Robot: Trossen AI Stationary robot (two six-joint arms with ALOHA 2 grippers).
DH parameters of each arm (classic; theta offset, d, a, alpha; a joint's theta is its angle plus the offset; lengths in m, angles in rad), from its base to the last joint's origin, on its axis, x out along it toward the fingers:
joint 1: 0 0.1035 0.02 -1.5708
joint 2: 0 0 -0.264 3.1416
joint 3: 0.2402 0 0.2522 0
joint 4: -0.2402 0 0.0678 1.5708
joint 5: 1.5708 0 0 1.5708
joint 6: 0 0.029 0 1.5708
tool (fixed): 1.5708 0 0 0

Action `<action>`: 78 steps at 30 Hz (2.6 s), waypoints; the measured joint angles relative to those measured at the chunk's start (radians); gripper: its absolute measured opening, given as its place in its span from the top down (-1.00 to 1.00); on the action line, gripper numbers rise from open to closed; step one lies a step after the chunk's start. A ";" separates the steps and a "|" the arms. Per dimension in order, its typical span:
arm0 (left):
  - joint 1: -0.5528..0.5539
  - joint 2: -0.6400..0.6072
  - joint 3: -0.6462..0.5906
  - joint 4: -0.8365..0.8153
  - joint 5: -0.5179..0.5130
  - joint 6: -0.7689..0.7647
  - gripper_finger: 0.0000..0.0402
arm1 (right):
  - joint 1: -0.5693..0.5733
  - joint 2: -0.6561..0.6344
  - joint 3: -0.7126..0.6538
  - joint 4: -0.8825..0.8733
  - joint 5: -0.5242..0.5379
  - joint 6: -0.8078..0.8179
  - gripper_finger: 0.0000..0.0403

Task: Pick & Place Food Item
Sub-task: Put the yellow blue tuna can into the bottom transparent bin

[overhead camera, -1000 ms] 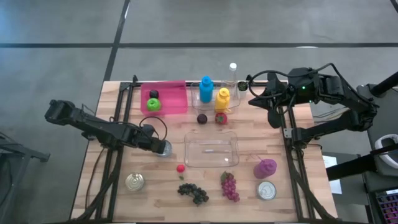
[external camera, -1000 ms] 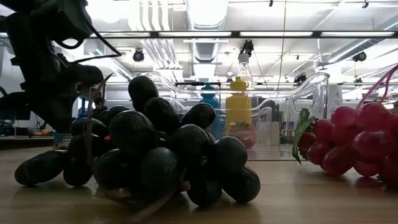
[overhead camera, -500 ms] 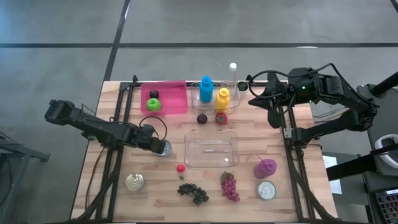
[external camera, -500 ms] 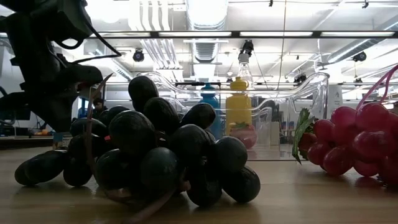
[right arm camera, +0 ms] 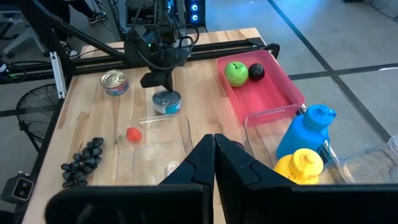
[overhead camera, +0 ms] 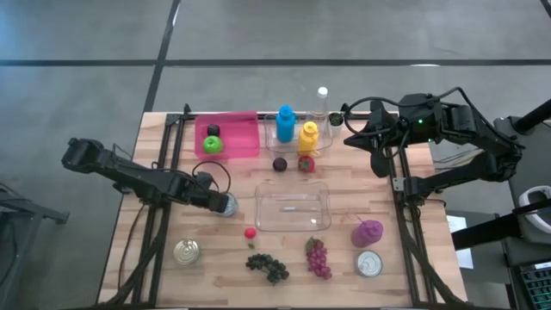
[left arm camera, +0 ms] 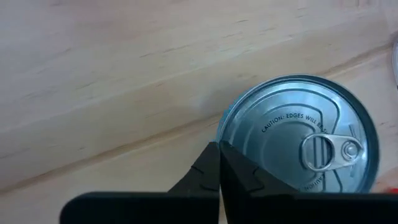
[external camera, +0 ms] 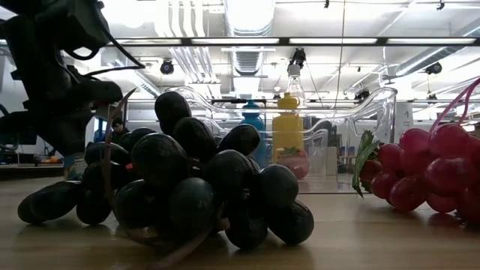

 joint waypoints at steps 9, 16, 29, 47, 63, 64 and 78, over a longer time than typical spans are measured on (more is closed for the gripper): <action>0.000 0.005 -0.007 -0.009 0.009 0.004 0.99 | 0.000 0.000 0.000 0.008 0.000 -0.002 0.96; 0.000 0.004 -0.008 -0.011 0.004 0.034 0.98 | 0.000 0.000 0.000 0.022 0.000 -0.003 0.96; 0.000 -0.006 0.082 0.012 0.012 0.159 0.99 | 0.000 0.000 0.000 0.022 0.000 -0.001 0.96; 0.000 -0.005 0.031 0.061 0.015 0.151 1.00 | 0.000 0.000 0.000 0.022 0.000 -0.003 0.96; 0.000 -0.007 0.016 0.061 0.020 0.132 1.00 | 0.000 0.000 0.000 0.026 0.000 -0.011 0.96; 0.000 -0.007 0.015 0.061 0.020 0.132 1.00 | 0.000 0.000 0.000 0.026 0.000 -0.011 0.96; 0.000 -0.006 0.015 0.055 0.023 0.133 1.00 | 0.000 0.000 0.000 0.026 0.000 -0.010 0.96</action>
